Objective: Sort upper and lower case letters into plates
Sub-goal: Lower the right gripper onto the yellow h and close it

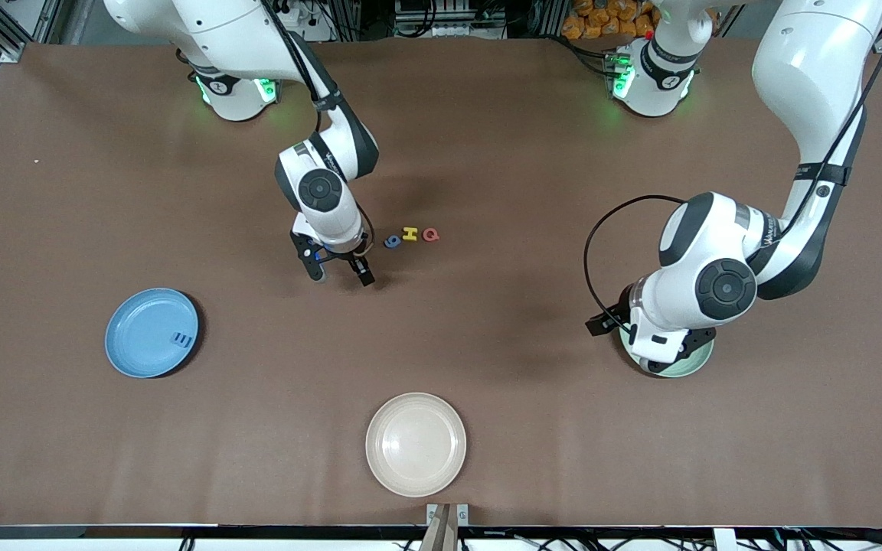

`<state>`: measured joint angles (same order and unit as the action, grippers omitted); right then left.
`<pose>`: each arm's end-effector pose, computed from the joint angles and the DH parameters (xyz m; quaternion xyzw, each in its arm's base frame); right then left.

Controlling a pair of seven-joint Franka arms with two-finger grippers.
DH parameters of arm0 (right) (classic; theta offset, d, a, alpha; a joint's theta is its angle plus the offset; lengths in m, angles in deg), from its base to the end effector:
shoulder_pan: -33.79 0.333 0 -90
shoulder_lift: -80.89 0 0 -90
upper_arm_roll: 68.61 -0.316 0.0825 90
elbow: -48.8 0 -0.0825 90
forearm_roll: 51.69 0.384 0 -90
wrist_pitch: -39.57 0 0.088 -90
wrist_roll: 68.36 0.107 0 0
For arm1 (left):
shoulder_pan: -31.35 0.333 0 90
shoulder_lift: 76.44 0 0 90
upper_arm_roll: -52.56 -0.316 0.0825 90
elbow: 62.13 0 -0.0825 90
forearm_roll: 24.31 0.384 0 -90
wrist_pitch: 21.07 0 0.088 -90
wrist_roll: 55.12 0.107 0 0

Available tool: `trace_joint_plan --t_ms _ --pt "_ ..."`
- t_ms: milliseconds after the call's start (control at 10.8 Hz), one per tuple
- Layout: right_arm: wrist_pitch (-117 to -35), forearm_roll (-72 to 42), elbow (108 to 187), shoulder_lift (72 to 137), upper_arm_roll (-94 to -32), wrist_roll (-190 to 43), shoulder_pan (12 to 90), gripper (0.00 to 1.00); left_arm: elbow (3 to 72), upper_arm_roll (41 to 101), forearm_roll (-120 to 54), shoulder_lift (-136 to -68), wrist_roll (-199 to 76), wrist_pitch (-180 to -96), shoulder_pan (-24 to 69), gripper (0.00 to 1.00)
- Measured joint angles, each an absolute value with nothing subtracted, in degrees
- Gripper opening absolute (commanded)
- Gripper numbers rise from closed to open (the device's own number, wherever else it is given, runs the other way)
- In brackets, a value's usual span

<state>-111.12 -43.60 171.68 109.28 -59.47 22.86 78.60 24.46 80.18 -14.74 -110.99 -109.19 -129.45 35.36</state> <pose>0.4640 0.3269 0.1704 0.8593 -0.5115 0.0030 0.0015 0.6478 -0.2143 0.3300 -0.9620 -0.2555 0.0960 0.0021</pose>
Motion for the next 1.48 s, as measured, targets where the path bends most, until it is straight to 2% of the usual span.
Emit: trace_joint_plan --t_ms 184,738,830,922,1014,1475 --pt "-114.4 -43.6 174.3 108.7 -59.6 22.9 78.8 1.00 24.5 80.2 -14.7 -111.0 -109.2 -129.4 35.4 1.00" --pt "-112.1 -43.6 175.0 106.4 -60.0 23.6 79.8 1.00 24.6 80.2 -14.7 -111.0 -109.2 -129.4 35.4 1.00" --pt "-112.1 -43.6 175.2 106.4 -60.0 23.7 80.0 0.95 24.6 80.2 -14.7 -111.0 -109.2 -129.4 35.4 1.00" --pt "-112.1 -43.6 175.4 106.4 -60.0 23.7 80.3 0.15 24.6 80.2 -14.7 -111.1 -109.2 -129.4 35.4 1.00" --pt "-112.1 -43.6 175.5 106.4 -60.0 24.0 80.6 0.00 24.6 80.2 -14.7 -111.1 -109.2 -129.4 35.4 1.00" --pt "-113.1 -43.6 175.7 106.3 -60.0 24.8 81.9 0.00 24.7 80.2 -14.7 -111.1 -109.2 -129.4 35.4 1.00"
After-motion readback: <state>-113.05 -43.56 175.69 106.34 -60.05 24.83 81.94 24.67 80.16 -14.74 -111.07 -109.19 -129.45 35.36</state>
